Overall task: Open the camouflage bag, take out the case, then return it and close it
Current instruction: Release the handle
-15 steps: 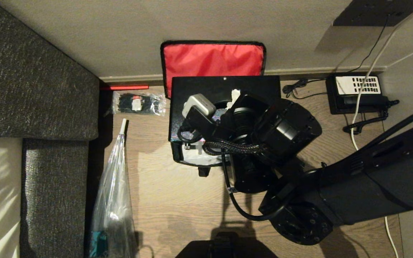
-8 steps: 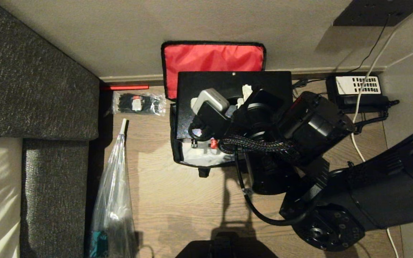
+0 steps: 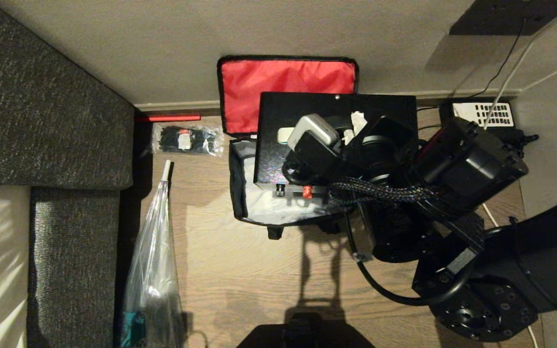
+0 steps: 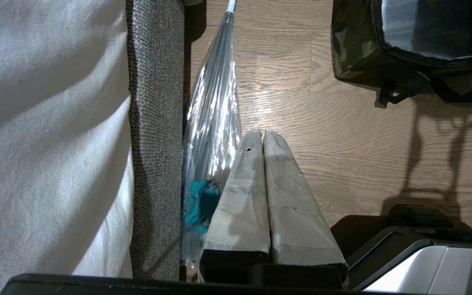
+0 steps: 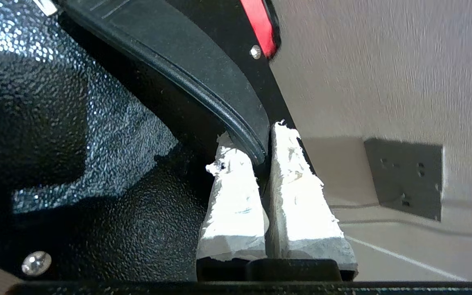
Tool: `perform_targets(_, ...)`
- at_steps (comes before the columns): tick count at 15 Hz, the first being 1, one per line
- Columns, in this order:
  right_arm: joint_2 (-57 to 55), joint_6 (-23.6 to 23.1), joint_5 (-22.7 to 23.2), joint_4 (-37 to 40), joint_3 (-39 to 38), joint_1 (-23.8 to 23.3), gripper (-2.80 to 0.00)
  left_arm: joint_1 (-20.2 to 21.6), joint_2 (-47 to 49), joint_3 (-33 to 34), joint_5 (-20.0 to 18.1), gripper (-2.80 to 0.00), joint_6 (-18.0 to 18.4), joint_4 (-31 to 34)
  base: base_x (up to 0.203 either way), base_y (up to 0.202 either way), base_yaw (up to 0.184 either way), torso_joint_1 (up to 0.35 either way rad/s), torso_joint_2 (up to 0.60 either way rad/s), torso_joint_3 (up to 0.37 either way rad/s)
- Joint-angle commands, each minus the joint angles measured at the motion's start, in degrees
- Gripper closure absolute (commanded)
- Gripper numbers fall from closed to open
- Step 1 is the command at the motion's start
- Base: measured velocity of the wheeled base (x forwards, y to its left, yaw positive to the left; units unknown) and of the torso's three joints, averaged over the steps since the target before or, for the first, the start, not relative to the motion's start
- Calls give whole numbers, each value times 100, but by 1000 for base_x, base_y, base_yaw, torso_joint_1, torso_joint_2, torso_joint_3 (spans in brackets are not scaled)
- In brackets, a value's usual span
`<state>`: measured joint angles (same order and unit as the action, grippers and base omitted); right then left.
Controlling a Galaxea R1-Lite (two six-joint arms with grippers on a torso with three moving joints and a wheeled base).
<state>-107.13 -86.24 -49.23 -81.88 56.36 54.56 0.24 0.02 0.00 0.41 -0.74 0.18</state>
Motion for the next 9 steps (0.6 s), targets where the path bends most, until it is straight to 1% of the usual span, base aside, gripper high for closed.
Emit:
perform_targets(1, 171, -36, -34, -38, -158, -117, 0, 2, -2, 18, 2, 0, -5, -1, 0, 0, 0, 0, 0, 0)
perform_targets(5, 378, 13, -34, -55, -465, -350, 0, 2, -2, 18, 2, 0, -5, -1, 0, 0, 0, 0, 0, 0)
perform_targets(9, 574, 87, -34, -56, -760, -449, 0, 2, -2, 18, 2, 0, -5, -1, 0, 0, 0, 0, 0, 0)
